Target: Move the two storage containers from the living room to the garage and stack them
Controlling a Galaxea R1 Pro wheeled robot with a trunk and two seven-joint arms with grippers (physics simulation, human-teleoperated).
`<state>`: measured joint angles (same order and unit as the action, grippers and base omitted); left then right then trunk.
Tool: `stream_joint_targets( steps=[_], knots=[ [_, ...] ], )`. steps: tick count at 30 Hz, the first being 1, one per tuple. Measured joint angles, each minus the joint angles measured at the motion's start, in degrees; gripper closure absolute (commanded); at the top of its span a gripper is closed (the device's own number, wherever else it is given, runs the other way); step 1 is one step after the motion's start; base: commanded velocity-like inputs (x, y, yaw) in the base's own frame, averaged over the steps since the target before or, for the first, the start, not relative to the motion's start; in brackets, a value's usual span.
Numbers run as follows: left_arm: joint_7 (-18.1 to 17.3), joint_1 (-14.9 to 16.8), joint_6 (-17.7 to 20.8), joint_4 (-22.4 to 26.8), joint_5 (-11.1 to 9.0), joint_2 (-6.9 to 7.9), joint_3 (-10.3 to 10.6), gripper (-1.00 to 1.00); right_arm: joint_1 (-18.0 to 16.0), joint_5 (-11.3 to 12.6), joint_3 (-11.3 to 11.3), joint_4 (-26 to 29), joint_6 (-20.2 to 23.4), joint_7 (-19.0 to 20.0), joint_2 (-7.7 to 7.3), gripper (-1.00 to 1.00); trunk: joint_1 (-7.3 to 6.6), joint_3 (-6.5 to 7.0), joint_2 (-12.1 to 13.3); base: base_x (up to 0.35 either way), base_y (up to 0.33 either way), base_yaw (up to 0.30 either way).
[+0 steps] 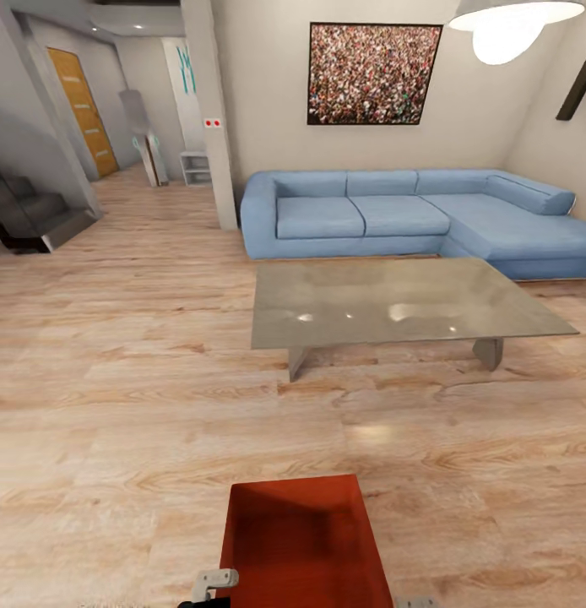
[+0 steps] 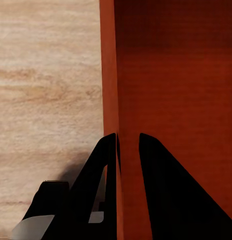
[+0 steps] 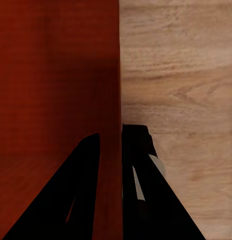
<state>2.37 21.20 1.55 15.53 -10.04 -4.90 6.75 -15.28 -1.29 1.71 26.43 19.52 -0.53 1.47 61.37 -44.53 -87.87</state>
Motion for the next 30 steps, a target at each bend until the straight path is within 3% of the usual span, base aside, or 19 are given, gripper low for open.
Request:
stream_joint_targets(
  steps=[17, 30],
  knots=[
    [-0.1, 0.0, -0.3, 0.0, 0.0, 0.01, -0.1, 1.00, 0.0, -0.1, 0.1, 0.1, -0.1, 0.0, 0.00, 1.00, 0.00, -0.20, 0.0, 0.000, 0.000, 0.058],
    [-0.1, -0.1, -0.4, 0.0, 0.0, 0.01, -0.2, 1.00, 0.0, -0.1, 0.1, 0.2, -0.2, 0.0, 0.00, 1.00, 0.00, 0.55, 0.0, 0.000, 0.000, 0.172]
  ],
)
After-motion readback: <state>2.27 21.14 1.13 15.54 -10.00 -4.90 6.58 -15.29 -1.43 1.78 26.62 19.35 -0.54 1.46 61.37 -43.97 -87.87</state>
